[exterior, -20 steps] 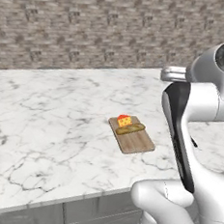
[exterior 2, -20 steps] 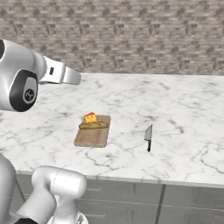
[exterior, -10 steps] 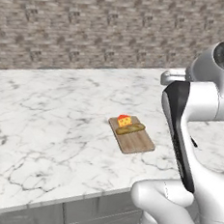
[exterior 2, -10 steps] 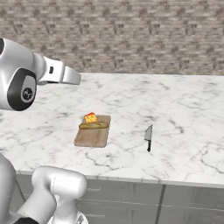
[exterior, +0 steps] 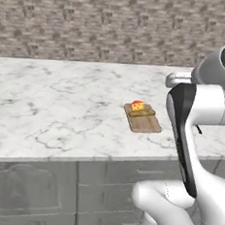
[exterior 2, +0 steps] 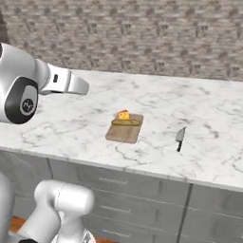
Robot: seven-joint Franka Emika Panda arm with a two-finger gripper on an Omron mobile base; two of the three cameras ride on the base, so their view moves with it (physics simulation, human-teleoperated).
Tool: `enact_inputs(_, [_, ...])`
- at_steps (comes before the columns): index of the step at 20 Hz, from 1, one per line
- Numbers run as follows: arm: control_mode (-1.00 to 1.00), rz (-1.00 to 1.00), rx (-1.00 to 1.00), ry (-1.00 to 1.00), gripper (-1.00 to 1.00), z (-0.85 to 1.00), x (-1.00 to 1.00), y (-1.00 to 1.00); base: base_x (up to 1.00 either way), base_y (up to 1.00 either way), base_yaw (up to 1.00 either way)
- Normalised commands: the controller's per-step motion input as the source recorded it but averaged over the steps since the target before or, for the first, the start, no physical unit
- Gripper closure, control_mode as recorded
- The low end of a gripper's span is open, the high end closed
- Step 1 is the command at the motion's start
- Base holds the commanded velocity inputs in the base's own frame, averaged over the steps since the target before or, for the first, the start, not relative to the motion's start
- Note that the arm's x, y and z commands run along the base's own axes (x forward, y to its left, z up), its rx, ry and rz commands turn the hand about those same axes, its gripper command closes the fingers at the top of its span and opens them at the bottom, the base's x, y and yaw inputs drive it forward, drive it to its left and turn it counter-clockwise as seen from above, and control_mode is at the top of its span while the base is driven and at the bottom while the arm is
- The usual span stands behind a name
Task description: Retrieve the sausage and cheese from the fridge and place them on the cutting board on the counter.
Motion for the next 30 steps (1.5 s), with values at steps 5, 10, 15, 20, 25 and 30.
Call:
enact_inputs(5, [1.0,0.0,0.0,0.0,-1.0,0.0,0.0,0.0,-0.14,0.13,0.96])
enact_inputs(10, [1.0,0.0,0.0,0.0,-1.0,0.0,0.0,0.0,0.1,0.03,1.0])
enact_inputs(15, [1.0,0.0,0.0,0.0,-1.0,0.0,0.0,0.0,0.26,0.0,1.0])
enact_inputs(20, [1.0,0.0,0.0,0.0,-1.0,0.0,0.0,0.0,0.27,0.0,1.0])
enact_inputs(25, [1.0,0.0,0.0,0.0,-1.0,0.0,0.0,0.0,0.39,0.0,1.0])
enact_inputs(30, [1.0,0.0,0.0,0.0,-1.0,0.0,0.0,0.0,0.97,-0.02,0.64])
